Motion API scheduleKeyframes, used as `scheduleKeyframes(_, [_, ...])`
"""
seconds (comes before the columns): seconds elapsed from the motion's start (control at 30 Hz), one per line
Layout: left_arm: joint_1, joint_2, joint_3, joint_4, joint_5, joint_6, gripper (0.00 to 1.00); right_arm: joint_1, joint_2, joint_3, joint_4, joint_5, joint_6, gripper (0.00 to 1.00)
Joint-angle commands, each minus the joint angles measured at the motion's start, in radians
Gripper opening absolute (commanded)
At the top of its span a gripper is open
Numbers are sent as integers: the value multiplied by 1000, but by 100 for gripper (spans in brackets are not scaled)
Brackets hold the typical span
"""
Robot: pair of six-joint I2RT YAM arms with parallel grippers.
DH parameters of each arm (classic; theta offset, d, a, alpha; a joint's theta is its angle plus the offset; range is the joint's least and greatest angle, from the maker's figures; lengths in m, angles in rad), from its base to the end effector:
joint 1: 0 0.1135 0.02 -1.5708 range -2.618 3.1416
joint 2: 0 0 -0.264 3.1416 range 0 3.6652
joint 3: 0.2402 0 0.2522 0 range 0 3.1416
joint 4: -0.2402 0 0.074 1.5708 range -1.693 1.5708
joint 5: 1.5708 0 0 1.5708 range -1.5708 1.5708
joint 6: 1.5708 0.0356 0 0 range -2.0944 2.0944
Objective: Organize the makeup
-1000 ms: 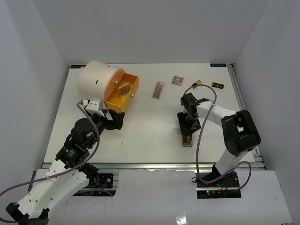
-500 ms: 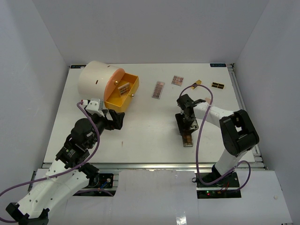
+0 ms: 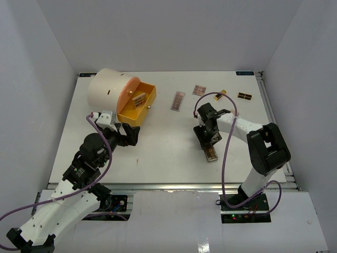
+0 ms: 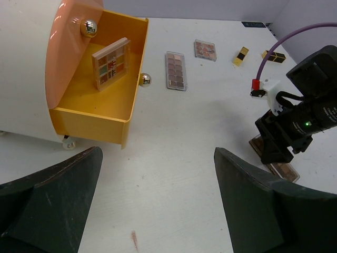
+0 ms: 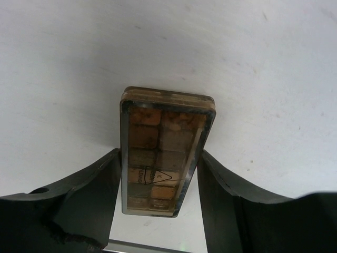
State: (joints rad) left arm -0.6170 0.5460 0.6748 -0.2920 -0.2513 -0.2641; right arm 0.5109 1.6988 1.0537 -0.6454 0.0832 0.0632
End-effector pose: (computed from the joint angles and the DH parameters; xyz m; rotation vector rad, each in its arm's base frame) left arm 0.1166 -0.0718 0.3239 0.1217 1.7439 -0.4306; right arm 0.2769 0.1518 0.1708 -0.6162 2.7821 0.0000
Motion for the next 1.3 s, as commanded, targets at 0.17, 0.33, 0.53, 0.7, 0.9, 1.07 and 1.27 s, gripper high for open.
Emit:
scheduleKeyframes(0.17, [7,-9,-11,-8,-19,-9,98,-10,87,131,-59,-379,-300,90])
scheduleKeyframes(0.33, [7,-10,-11,-7,-21,-9,98,-14,123,134,-42,-341,-298,90])
scheduleKeyframes(0.53, [7,-13,-10,-7,-23,-7,98,-12,17,98,5,-292,-302,90])
scheduleKeyframes(0.7, [7,-11,-9,-4,-19,-5,98,-13,-24,70,13,-192,-280,90])
scheduleKeyframes(0.9, [7,-12,-12,-7,-26,-5,98,-11,10,77,0,-165,-249,90])
scheduleKeyframes(1.07, [7,-10,-11,-6,-29,-6,98,-11,17,53,17,-152,-222,90])
scheduleKeyframes(1.27, [7,-4,-11,-6,-28,-4,98,7,84,84,2,-183,-218,90])
